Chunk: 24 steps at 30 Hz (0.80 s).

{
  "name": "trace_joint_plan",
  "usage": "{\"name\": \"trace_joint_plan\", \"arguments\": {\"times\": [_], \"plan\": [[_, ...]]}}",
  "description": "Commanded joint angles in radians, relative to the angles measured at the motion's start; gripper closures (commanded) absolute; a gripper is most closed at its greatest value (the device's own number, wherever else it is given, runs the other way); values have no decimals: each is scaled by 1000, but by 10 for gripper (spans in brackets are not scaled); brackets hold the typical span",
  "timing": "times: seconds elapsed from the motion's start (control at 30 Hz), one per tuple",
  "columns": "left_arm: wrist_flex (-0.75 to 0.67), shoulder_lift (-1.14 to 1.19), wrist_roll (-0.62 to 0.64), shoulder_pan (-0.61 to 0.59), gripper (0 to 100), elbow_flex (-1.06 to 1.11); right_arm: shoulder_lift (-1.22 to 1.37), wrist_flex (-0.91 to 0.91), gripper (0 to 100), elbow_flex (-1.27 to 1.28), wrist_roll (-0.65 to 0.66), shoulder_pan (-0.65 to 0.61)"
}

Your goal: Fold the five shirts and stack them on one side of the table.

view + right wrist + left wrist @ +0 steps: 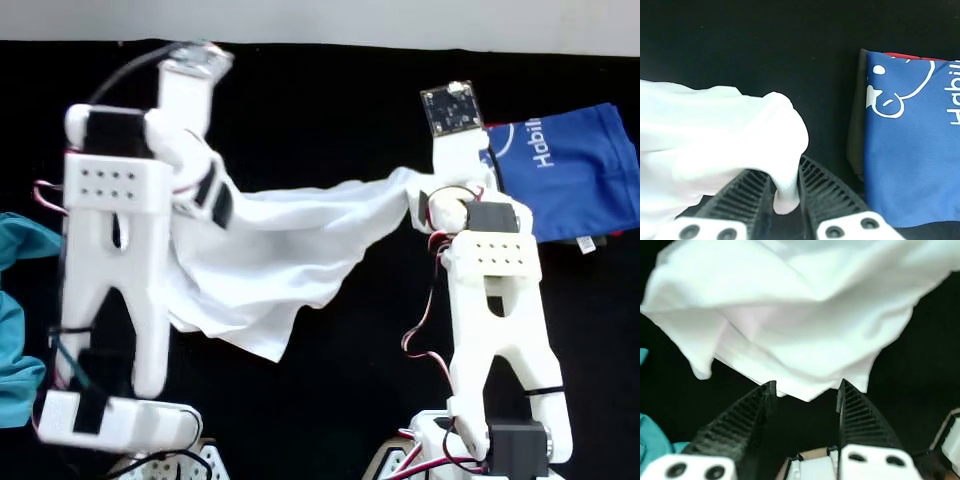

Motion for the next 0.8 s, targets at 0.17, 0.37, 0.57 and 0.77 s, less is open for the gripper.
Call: {"name": "trace_joint_plan", "arguments": {"times": [0.17, 0.37, 0.57, 0.77], "plan": [[-163, -294, 40, 252, 797, 575, -7, -15, 993, -5, -6, 10], [-542, -361, 43, 318, 795, 1010, -7, -15, 993, -4, -6, 10], [-806, -358, 44, 318, 793, 1191, -1, -15, 993, -4, -6, 10], [-964, -357, 48, 318, 793, 1268, -1, -15, 993, -4, -6, 10]]}}
